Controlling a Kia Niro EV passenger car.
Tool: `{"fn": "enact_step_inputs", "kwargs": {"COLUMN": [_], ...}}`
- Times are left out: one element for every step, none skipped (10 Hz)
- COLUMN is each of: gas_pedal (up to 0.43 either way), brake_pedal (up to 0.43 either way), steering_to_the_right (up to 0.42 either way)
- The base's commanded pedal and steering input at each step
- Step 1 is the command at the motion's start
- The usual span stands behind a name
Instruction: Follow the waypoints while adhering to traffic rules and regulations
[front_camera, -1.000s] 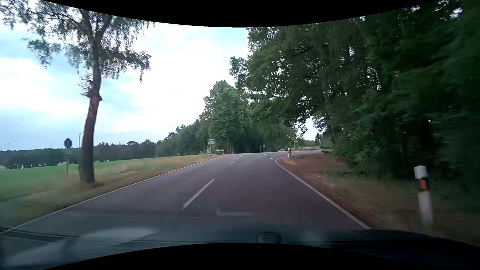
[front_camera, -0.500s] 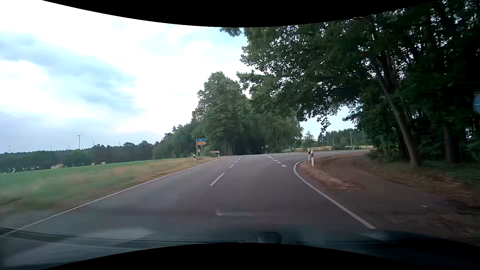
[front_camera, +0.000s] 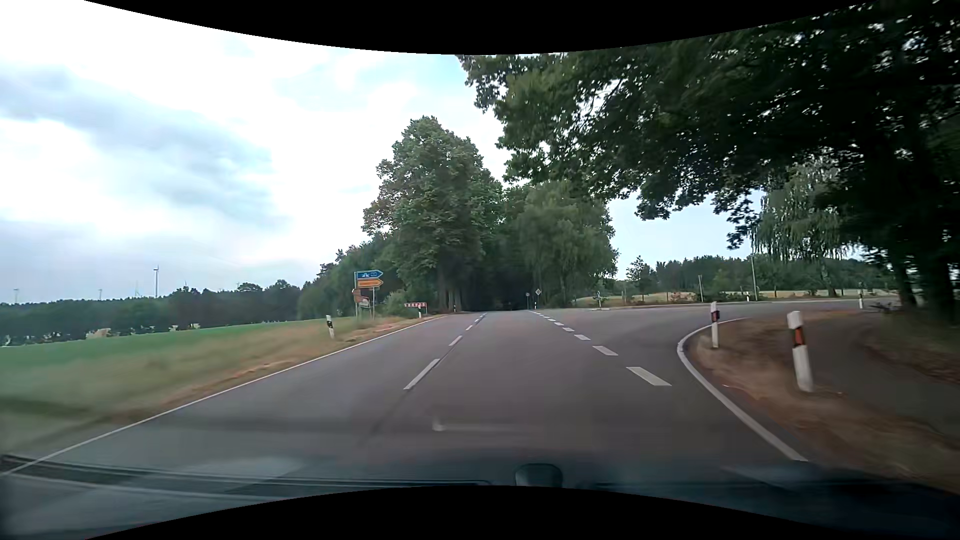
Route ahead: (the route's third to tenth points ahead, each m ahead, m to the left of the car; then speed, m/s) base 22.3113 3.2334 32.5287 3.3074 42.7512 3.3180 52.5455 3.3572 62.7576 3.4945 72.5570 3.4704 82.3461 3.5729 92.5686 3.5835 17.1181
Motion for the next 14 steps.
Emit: {"fn": "enact_step_inputs", "kwargs": {"gas_pedal": [0.138,0.138,0.138,0.138,0.138,0.138,0.138,0.138,0.138,0.138,0.138,0.138,0.138,0.138], "brake_pedal": [0.0,0.0,0.0,0.0,0.0,0.0,0.0,0.0,0.0,0.0,0.0,0.0,0.0,0.0], "steering_to_the_right": [-0.002,-0.002,-0.002,-0.002,-0.002,-0.001,0.0,0.0,0.0,0.0,0.0,0.0,0.0,-0.001]}}
